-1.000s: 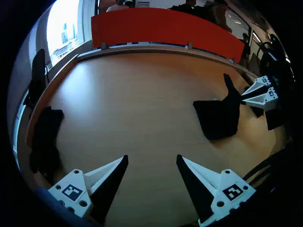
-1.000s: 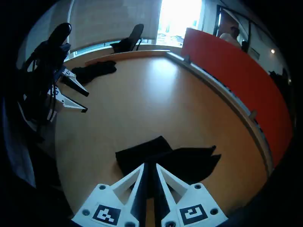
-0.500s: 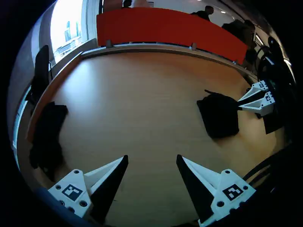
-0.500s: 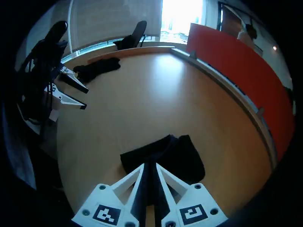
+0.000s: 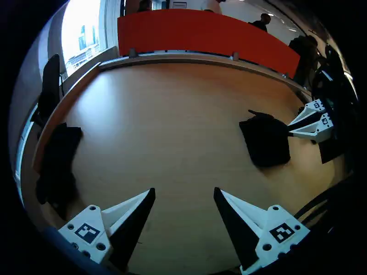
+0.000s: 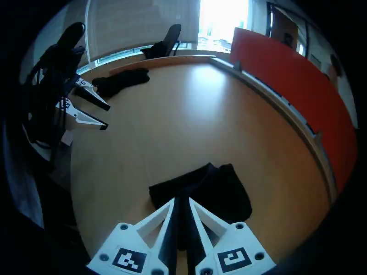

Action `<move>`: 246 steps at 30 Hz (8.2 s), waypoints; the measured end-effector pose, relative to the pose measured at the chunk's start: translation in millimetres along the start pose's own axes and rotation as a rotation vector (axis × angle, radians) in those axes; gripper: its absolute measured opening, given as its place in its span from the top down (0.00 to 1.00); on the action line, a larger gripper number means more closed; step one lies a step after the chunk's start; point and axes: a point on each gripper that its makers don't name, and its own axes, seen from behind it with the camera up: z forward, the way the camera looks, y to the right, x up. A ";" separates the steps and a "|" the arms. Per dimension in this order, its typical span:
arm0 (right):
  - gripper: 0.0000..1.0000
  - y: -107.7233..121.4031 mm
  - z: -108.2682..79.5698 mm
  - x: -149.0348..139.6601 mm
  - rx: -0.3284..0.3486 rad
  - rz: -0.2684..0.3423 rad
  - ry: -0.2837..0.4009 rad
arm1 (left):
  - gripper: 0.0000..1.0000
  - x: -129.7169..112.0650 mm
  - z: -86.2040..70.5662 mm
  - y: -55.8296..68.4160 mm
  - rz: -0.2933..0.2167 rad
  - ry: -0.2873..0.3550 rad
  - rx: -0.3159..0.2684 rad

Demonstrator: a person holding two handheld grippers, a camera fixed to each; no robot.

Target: Fold towel

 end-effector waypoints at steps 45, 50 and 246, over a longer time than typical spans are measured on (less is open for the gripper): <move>0.23 0.6 -8.0 -48.4 -0.052 0.045 -0.055 | 0.06 1.0 -1.1 0.2 0.006 0.000 0.002; 0.23 -1.6 -9.4 -64.5 -0.057 0.063 -0.077 | 0.06 0.5 -1.9 0.8 0.006 0.001 0.001; 0.95 355.0 -276.2 -139.6 -0.624 0.267 -0.127 | 0.06 47.4 -18.6 53.7 0.044 0.083 -0.001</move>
